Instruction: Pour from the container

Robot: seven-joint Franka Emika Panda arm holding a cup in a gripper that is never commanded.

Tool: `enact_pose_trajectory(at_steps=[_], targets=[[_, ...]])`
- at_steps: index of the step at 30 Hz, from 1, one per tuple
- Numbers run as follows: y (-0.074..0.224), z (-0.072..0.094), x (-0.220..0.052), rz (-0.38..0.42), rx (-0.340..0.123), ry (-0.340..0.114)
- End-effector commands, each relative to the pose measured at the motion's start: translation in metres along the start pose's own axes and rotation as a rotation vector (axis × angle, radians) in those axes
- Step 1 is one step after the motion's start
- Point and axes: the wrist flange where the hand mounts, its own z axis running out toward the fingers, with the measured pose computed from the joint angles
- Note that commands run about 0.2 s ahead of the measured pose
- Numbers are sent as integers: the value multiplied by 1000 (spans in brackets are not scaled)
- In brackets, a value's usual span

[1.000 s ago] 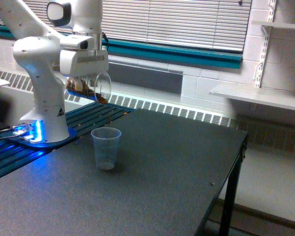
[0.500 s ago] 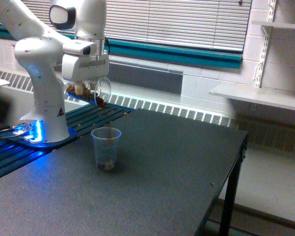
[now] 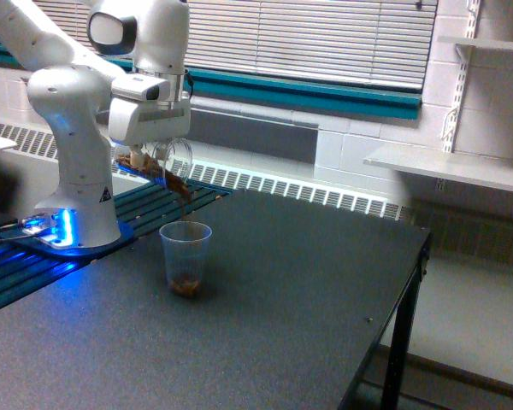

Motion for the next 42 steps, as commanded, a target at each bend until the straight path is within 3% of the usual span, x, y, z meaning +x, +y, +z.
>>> enact_pose_trajectory(at_steps=[1,42], targets=[[-4,16,-11,13,-31,-29],[-5,50,-11,-20,-110,-90]])
